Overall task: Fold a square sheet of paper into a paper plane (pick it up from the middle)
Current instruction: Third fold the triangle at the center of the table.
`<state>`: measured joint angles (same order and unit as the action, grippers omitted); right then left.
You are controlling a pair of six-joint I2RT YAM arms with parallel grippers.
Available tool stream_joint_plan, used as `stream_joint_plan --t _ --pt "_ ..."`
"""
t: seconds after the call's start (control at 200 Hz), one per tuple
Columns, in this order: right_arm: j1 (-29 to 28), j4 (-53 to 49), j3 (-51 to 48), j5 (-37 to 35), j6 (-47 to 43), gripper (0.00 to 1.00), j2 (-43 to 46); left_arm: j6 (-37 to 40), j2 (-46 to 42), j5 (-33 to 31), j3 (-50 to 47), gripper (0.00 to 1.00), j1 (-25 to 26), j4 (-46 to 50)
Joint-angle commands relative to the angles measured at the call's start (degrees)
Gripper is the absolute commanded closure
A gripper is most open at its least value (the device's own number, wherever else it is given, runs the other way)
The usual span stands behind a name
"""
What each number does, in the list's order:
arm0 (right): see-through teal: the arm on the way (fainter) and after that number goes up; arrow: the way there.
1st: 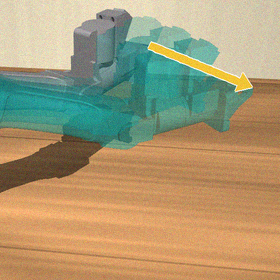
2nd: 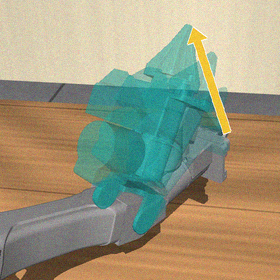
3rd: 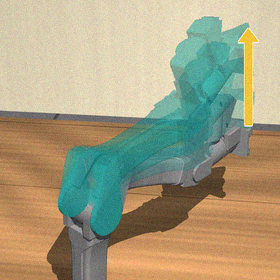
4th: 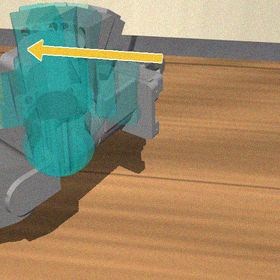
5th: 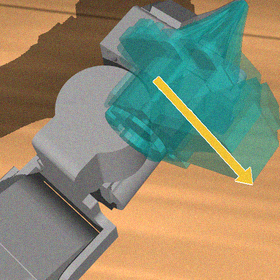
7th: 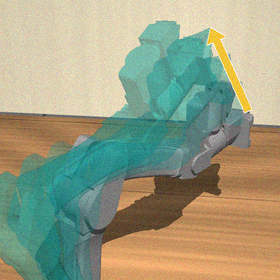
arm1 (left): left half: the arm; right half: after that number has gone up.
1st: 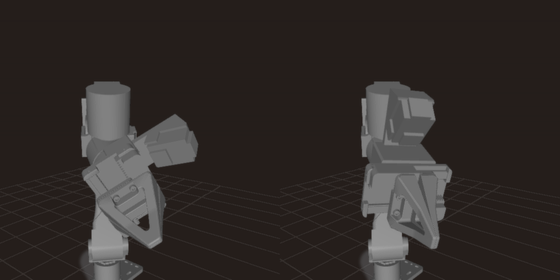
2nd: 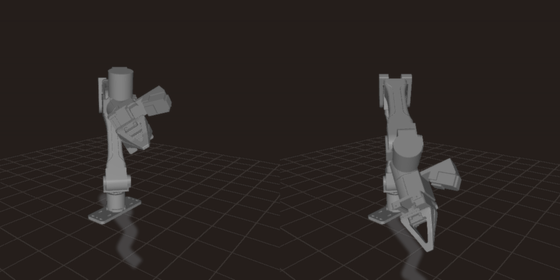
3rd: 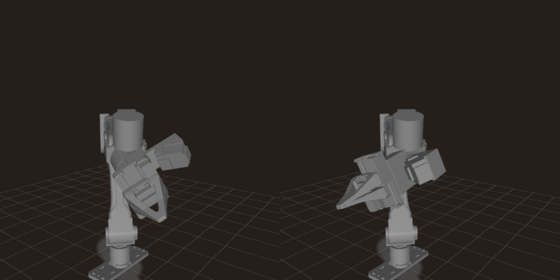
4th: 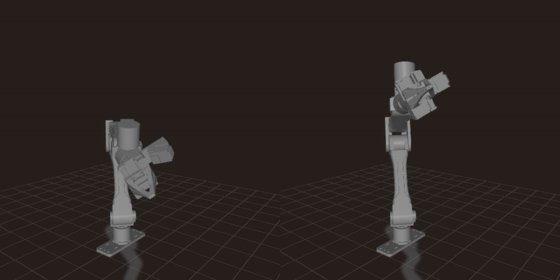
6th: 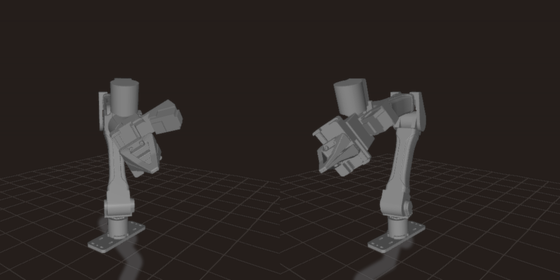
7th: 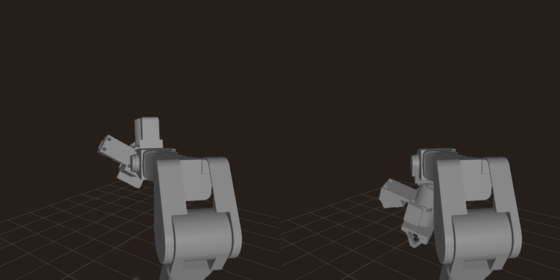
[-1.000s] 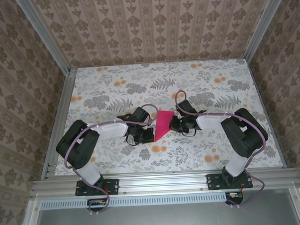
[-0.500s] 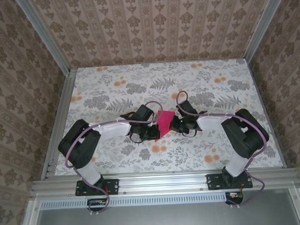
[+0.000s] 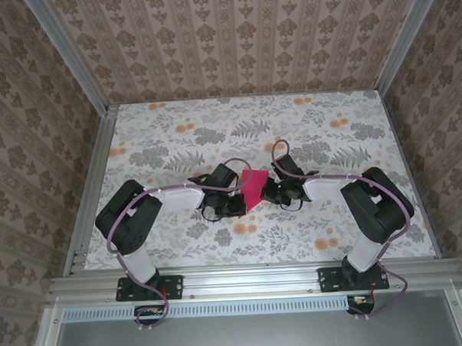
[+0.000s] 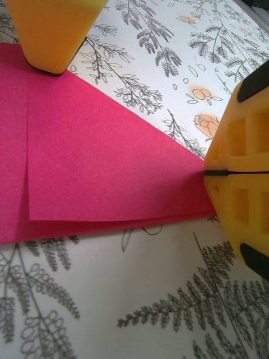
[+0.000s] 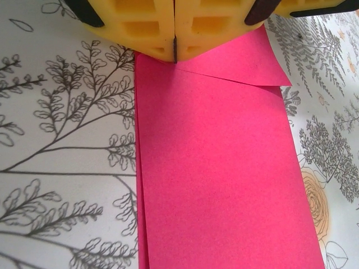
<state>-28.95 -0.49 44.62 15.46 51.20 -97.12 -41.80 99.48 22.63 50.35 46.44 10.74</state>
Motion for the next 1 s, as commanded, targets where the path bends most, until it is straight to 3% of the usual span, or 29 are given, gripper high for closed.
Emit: stream_joint_plan --t 0.0,0.375,0.57,0.76,0.995 --pt "-0.2 -3.4 -0.8 -2.0 -0.3 0.93 -1.6 -0.3 -1.3 -1.0 -4.6 0.93 0.2 6.6" --pt "-0.1 -3.4 0.1 -1.6 -1.2 0.93 -2.8 0.1 -8.7 -0.4 -6.4 0.92 0.2 7.9" --pt "-0.2 -2.7 0.4 -0.9 -1.3 0.93 -3.2 -2.5 -12.1 -2.4 -5.7 0.92 -0.6 0.4" --pt "-0.2 -1.7 0.6 0.5 -1.5 0.93 -2.9 -4.3 -6.8 -4.8 -2.9 0.92 -0.9 -5.3" --pt "-0.1 -1.2 0.2 1.5 -1.8 0.93 -1.4 -5.4 0.2 -5.2 -0.3 0.93 -1.0 -4.6"
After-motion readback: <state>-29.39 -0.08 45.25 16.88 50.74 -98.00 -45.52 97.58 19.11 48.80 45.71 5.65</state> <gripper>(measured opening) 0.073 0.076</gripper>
